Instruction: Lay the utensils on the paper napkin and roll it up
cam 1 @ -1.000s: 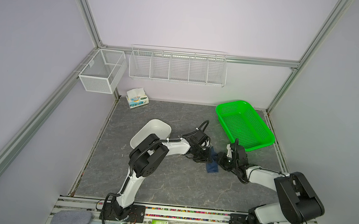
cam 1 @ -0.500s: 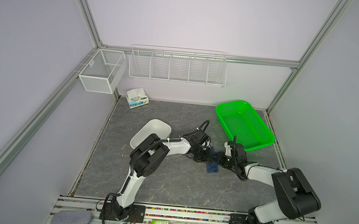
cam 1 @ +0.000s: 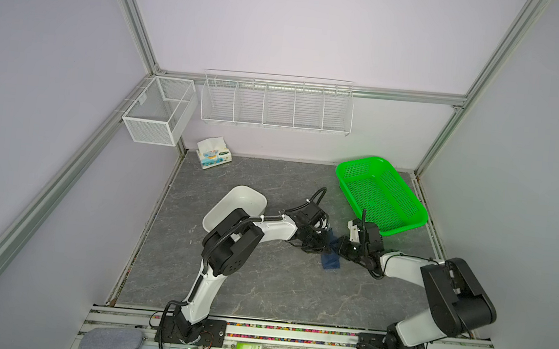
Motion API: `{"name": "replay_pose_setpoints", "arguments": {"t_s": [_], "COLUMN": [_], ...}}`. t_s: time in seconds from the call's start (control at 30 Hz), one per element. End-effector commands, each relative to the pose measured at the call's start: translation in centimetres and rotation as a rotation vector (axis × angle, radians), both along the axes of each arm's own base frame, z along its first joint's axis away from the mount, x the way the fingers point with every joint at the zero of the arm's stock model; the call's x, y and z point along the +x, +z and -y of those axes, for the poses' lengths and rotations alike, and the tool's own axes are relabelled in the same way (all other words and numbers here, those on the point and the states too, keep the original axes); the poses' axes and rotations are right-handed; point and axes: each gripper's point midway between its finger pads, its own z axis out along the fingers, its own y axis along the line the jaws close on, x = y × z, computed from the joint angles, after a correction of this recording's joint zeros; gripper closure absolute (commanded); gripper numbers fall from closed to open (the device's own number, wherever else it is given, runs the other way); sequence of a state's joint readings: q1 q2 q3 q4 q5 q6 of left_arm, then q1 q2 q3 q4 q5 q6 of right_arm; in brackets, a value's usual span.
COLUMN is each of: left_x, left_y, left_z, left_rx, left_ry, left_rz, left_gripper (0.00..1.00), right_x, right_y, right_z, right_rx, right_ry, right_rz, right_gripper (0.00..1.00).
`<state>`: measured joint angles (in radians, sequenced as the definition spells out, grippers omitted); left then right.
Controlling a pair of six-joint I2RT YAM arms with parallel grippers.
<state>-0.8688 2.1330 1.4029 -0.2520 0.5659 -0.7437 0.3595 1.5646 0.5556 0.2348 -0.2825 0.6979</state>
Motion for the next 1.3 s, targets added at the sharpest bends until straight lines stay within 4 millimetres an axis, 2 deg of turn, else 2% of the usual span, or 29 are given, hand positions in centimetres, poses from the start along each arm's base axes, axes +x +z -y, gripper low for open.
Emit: {"name": "replay_pose_setpoints", "arguments": {"t_s": [0.0, 0.13, 0.23, 0.43, 0.7, 0.9, 1.03, 1.17, 1.27], "left_x": [-0.1, -0.1, -0.1, -0.1, 0.0, 0.0, 0.1, 0.8, 1.6], "left_y": [-0.6, -0.5, -0.5, -0.4, -0.1, 1.2, 3.7, 5.7, 5.9], "left_z": [0.0, 0.1, 0.1, 0.0, 0.0, -0.2, -0.7, -2.4, -4.4], "left_rx": [0.024, 0.021, 0.021, 0.024, 0.019, -0.009, -0.042, -0.062, -0.060], "left_ry": [-0.008, -0.008, -0.008, -0.007, -0.003, 0.008, 0.017, 0.068, 0.114], "left_rz": [0.005, 0.007, 0.008, 0.010, 0.019, 0.040, 0.080, 0.118, 0.116], "left_gripper": [0.92, 0.92, 0.92, 0.92, 0.92, 0.91, 0.88, 0.85, 0.84], "right_x": [-2.5, -2.5, -2.7, -2.8, -2.9, -2.4, -1.9, -1.5, -1.3], "right_y": [-3.0, -2.8, -2.7, -3.0, -3.3, -2.8, -1.8, -1.0, -0.5], "right_z": [1.1, 0.9, 0.5, 0.3, 0.3, 0.1, -0.5, -1.2, -1.5], "right_rx": [-0.075, -0.068, -0.068, -0.080, -0.094, -0.071, -0.010, 0.046, 0.075], "right_ry": [0.018, 0.037, 0.072, 0.110, 0.113, 0.090, 0.076, 0.063, 0.059], "right_rz": [-0.125, -0.122, -0.127, -0.152, -0.161, -0.143, -0.118, -0.098, -0.083], "right_gripper": [0.76, 0.77, 0.72, 0.70, 0.80, 0.88, 0.91, 0.92, 0.93]}}
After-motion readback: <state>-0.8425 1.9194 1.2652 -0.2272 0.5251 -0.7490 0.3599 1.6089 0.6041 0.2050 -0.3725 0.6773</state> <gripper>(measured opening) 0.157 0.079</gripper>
